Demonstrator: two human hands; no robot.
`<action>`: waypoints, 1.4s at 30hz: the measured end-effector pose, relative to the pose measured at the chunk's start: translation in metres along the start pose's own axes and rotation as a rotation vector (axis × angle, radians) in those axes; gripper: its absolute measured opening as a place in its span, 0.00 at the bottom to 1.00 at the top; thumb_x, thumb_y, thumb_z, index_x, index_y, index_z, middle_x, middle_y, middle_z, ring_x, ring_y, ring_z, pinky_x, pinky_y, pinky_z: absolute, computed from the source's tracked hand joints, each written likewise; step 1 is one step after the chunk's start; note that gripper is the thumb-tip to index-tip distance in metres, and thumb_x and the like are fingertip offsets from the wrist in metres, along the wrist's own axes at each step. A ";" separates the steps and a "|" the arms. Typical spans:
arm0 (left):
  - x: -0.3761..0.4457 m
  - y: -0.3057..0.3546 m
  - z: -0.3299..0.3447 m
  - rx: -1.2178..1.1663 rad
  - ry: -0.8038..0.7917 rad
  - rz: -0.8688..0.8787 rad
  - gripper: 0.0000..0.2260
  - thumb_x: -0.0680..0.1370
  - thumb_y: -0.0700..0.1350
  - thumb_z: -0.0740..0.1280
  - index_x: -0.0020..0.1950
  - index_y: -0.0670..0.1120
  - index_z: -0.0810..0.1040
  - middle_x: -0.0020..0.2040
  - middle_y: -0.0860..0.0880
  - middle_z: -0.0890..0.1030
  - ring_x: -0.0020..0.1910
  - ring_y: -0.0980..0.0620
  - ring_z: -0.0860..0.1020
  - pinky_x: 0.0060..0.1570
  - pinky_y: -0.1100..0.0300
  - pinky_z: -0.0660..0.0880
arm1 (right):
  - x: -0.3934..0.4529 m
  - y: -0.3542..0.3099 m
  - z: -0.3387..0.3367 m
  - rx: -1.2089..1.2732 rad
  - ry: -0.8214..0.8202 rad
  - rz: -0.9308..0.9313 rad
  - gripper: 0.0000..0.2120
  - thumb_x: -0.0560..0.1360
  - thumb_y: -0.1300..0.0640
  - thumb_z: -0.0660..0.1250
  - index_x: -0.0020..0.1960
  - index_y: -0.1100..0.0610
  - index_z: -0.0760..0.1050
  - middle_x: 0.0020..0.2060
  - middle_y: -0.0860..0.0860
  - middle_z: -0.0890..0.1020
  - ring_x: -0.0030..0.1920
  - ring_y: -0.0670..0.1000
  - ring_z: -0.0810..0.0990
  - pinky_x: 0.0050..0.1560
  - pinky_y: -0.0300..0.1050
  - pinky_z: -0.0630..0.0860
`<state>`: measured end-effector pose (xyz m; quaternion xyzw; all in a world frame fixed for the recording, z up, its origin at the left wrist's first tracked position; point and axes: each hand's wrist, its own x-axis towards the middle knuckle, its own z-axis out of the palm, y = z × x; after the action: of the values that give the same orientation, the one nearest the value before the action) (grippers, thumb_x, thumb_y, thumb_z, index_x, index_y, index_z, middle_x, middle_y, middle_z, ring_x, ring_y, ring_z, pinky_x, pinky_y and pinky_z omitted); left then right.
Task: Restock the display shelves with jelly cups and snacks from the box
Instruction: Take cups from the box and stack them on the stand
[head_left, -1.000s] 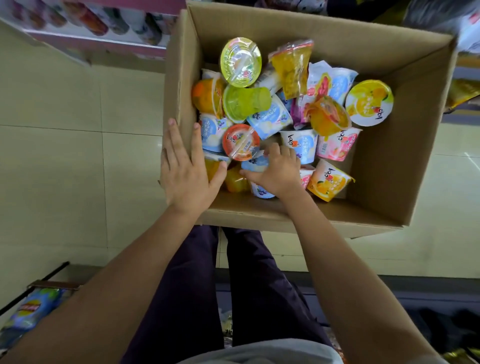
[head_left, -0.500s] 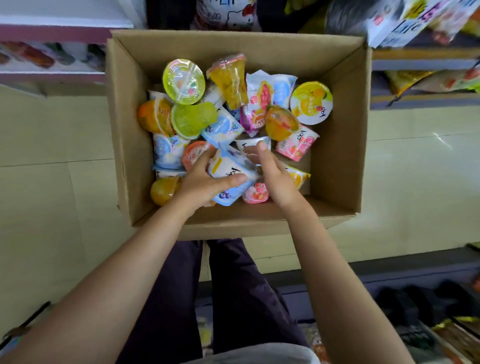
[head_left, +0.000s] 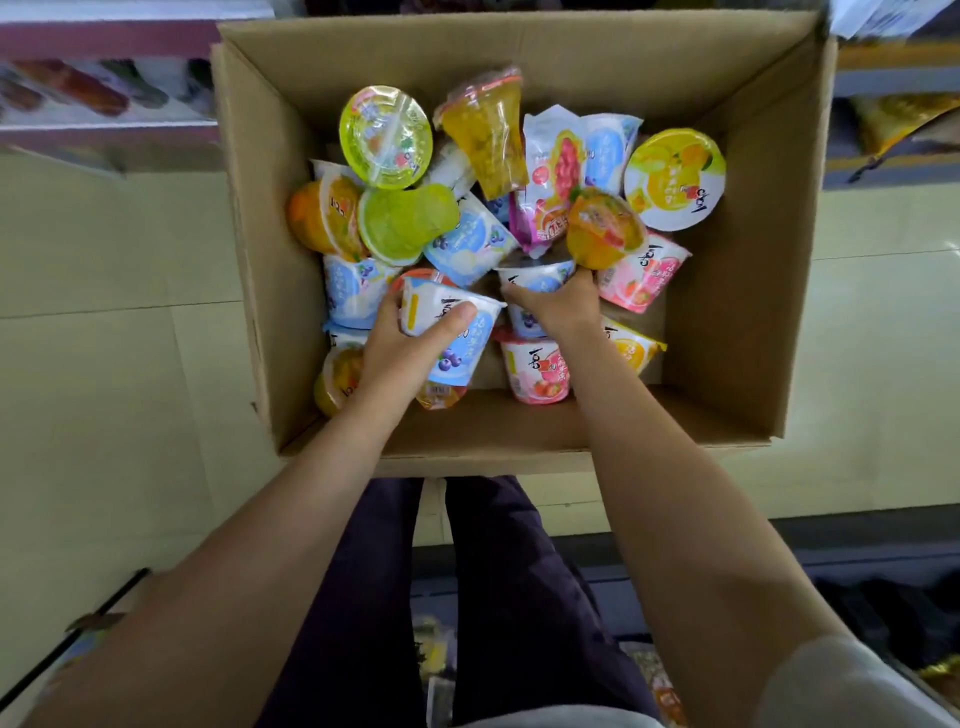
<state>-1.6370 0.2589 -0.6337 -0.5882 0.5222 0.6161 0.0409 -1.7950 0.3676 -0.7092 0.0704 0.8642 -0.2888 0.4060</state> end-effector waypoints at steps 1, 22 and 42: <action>0.000 0.001 -0.001 -0.007 -0.006 -0.004 0.27 0.71 0.52 0.78 0.67 0.49 0.75 0.50 0.57 0.84 0.44 0.62 0.83 0.40 0.66 0.79 | -0.002 -0.002 -0.001 -0.063 -0.008 0.008 0.60 0.52 0.31 0.79 0.72 0.63 0.63 0.67 0.57 0.74 0.68 0.57 0.73 0.68 0.55 0.72; -0.169 0.126 -0.118 -0.115 -0.212 0.362 0.41 0.55 0.63 0.77 0.67 0.54 0.73 0.58 0.53 0.82 0.54 0.57 0.81 0.56 0.57 0.78 | -0.302 -0.167 -0.110 0.727 -0.014 -0.514 0.38 0.62 0.43 0.77 0.67 0.59 0.73 0.58 0.55 0.84 0.58 0.54 0.83 0.62 0.55 0.78; -0.304 0.228 -0.534 -0.241 -0.202 0.989 0.34 0.61 0.44 0.82 0.62 0.59 0.72 0.52 0.66 0.82 0.52 0.67 0.80 0.45 0.69 0.76 | -0.655 -0.377 0.073 0.465 -0.265 -1.127 0.29 0.71 0.53 0.76 0.69 0.46 0.69 0.59 0.43 0.83 0.59 0.45 0.81 0.54 0.43 0.79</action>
<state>-1.3313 -0.0414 -0.1378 -0.2089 0.6566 0.6713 -0.2730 -1.4484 0.0906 -0.0927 -0.3464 0.6252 -0.6456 0.2690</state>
